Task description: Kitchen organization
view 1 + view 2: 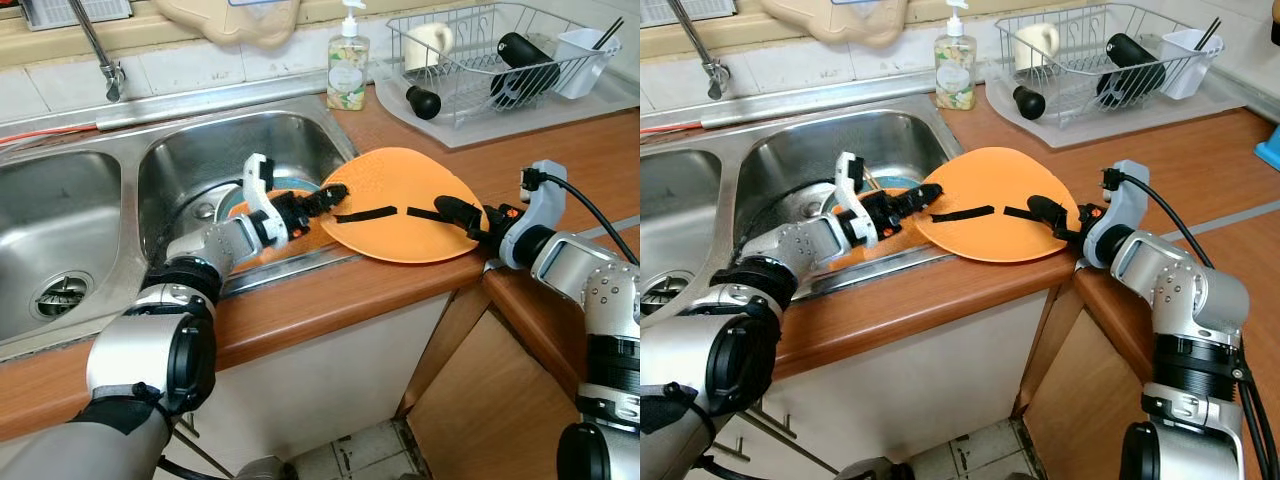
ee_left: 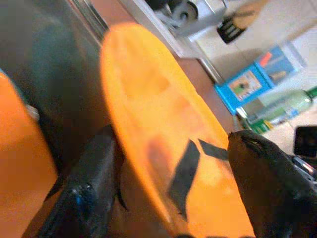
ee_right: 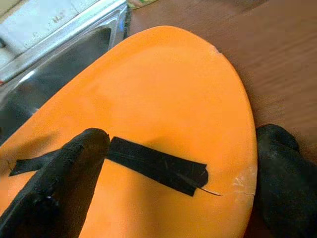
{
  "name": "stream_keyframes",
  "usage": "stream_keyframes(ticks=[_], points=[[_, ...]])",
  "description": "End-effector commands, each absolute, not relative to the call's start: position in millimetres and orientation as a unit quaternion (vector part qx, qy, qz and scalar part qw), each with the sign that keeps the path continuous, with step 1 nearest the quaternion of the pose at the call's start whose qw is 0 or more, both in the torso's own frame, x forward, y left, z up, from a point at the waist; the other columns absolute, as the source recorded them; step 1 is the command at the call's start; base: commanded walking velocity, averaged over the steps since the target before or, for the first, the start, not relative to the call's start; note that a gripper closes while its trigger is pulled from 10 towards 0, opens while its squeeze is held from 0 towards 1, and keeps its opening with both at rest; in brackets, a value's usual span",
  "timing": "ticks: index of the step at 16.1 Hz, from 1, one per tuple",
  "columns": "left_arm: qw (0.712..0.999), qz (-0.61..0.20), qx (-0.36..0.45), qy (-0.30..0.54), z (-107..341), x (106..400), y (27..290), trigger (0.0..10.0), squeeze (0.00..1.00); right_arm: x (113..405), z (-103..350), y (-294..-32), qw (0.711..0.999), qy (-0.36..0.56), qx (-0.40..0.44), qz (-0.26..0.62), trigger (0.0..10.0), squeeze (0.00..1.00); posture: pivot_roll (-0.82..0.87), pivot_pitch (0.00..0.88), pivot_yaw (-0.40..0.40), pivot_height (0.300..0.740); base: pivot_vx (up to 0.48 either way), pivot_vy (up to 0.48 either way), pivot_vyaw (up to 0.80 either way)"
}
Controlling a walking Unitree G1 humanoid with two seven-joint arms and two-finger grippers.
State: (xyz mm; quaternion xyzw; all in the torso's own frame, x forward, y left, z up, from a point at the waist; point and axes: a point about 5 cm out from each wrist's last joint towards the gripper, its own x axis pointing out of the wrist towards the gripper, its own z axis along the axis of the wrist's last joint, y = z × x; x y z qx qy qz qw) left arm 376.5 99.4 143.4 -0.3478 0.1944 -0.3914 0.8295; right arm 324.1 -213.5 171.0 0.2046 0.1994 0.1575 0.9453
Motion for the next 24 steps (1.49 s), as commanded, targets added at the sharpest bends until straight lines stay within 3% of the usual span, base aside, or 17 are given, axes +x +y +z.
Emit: stream_keyframes(ticks=[1, 18, 19, 20, 24], points=[[0.829, -0.400, -0.341, 0.192, 149, 378, 97, 0.0, 0.00, 322, 159, -204, 0.934, 0.232, 0.213, 0.166, 10.0, 0.00, -0.09, 0.000, 0.098, 0.740, 0.000, 0.000, 0.00], [0.828, -0.399, -0.342, 0.194, 148, 378, 97, 0.0, 0.00, 322, 159, -203, 0.934, 0.232, 0.216, 0.167, 10.0, 0.00, -0.09, 0.000, 0.098, 0.740, 0.000, 0.000, 0.00], [0.807, -0.359, -0.459, 0.100, 171, 386, 120, 0.0, 0.00, 333, 186, -178, 0.933, 0.178, 0.234, 0.206, 10.0, 0.00, -0.08, 0.000, 0.091, 0.740, 0.000, 0.000, 0.00], [0.795, -0.357, -0.485, 0.071, 181, 388, 127, 0.0, 0.00, 335, 195, -175, 0.934, 0.164, 0.236, 0.214, 10.0, 0.00, -0.08, 0.000, 0.087, 0.740, 0.000, 0.000, 0.00], [0.791, -0.361, -0.493, 0.039, 198, 390, 141, 0.0, 0.00, 339, 216, -171, 0.933, 0.134, 0.235, 0.237, 10.0, 0.00, -0.06, 0.000, 0.070, 0.740, 0.000, 0.000, 0.00]])
